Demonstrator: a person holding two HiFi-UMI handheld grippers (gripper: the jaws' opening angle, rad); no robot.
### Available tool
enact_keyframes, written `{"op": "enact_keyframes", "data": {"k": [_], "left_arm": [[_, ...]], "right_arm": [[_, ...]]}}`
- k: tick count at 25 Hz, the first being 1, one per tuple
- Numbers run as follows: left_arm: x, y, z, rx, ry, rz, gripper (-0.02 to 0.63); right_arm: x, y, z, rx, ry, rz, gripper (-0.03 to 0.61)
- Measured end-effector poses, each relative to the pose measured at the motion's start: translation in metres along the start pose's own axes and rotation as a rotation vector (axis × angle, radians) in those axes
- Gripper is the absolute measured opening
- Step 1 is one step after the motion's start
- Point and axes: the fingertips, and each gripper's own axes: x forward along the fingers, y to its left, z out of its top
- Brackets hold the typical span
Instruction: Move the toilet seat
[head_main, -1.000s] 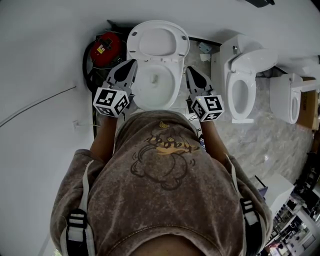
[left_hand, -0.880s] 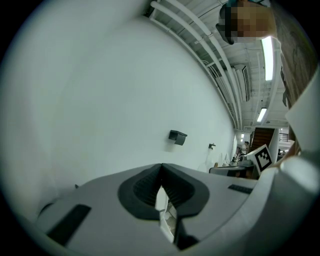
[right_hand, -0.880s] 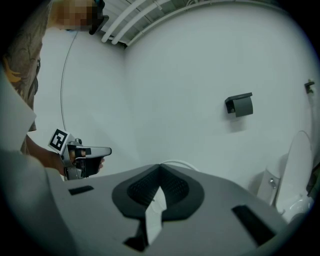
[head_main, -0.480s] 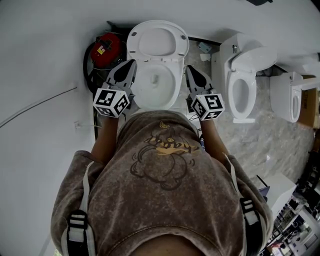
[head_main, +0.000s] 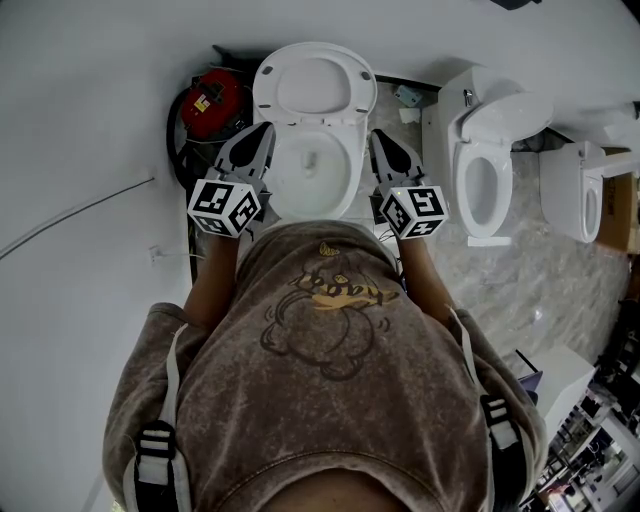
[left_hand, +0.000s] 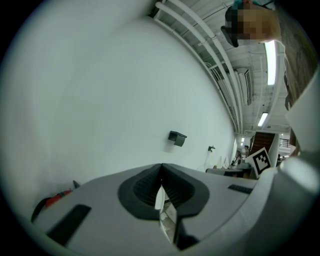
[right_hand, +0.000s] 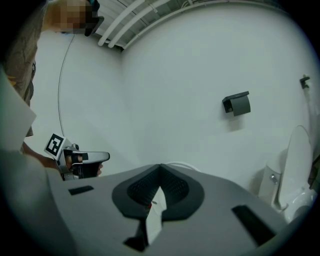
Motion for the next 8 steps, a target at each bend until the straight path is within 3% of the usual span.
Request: {"op": "enact_keyframes", "data": {"k": [8], "left_arm": [[0.0027, 0.0011, 0.0058, -0.006, -0.01, -0.001, 0.009]], "right_arm": [[0.001, -0.0032, 0.0008, 0.004, 0.006, -0.009, -0.002]]}}
